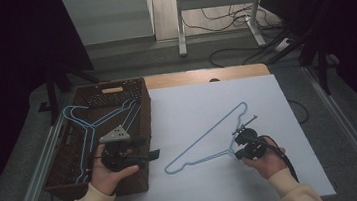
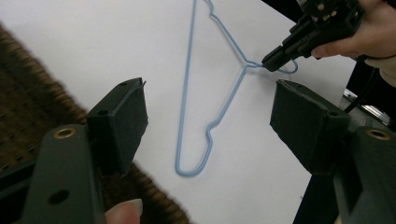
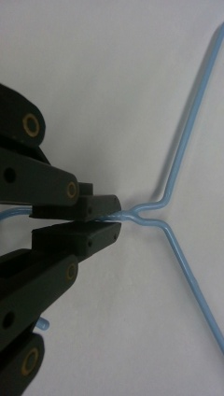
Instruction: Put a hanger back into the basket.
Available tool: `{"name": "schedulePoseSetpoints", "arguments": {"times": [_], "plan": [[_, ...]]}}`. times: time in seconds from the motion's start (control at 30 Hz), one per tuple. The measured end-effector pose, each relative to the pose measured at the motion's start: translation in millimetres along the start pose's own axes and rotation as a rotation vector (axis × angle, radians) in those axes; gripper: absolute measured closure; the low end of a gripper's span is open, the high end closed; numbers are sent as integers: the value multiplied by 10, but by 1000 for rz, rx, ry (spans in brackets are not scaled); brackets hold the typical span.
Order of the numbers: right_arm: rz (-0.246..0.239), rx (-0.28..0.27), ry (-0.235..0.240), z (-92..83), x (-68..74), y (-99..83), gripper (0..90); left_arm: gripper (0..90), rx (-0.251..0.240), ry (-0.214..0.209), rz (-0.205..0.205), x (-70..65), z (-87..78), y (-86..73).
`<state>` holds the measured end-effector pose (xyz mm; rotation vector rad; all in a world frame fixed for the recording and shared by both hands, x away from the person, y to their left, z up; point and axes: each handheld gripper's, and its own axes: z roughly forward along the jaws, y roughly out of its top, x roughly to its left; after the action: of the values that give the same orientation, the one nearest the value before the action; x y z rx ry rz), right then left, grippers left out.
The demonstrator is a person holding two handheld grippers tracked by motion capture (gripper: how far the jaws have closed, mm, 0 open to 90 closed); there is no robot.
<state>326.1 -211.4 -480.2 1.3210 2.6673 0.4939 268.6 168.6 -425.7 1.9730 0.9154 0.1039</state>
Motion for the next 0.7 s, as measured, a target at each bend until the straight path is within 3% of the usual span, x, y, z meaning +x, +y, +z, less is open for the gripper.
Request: {"name": "schedulePoseSetpoints", "arguments": {"times": [0.2,0.47,0.7], "plan": [[-9,-14,13,-94,6,-6,857,273,61,5,30,-136,224,80],[-24,-24,13,-145,27,-3,856,274,133,-46,75,-339,554,160],[-33,-27,19,-168,29,-4,856,276,176,-72,83,-435,833,191]]}}
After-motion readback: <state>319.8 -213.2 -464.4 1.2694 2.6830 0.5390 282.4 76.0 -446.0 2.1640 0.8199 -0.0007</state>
